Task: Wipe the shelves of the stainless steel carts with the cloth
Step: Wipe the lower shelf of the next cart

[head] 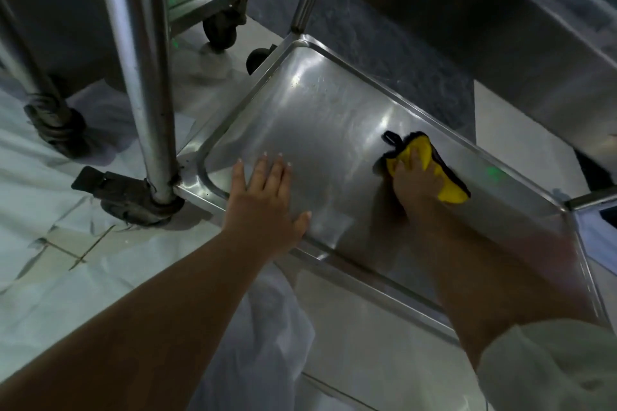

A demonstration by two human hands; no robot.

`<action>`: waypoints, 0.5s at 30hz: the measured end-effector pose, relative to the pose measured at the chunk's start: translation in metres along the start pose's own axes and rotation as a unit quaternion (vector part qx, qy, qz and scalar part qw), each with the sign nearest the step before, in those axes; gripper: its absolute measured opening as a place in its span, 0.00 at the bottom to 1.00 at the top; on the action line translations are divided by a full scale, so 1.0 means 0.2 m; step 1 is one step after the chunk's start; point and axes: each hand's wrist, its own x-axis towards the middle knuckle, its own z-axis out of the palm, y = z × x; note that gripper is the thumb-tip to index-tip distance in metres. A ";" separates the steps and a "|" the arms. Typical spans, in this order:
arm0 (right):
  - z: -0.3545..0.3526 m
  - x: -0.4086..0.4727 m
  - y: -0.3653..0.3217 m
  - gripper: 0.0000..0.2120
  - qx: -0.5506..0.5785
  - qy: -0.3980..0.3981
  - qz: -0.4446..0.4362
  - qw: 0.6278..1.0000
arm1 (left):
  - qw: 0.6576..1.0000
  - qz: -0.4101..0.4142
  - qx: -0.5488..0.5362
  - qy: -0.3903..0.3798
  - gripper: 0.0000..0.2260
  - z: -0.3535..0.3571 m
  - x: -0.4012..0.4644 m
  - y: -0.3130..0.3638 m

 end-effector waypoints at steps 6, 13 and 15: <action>0.03 -0.50 0.16 0.24 0.063 0.009 -0.002 0.998 | 1.000 0.001 0.013 -0.023 0.37 0.00 0.04 0.06; 0.05 -0.78 0.68 0.26 0.013 0.001 -0.184 0.983 | 0.999 0.015 -0.008 -0.037 0.33 0.00 0.06 0.04; 0.05 -0.79 0.89 0.26 0.028 0.023 -0.124 0.992 | 0.998 0.013 0.015 -0.054 0.33 -0.01 0.06 0.04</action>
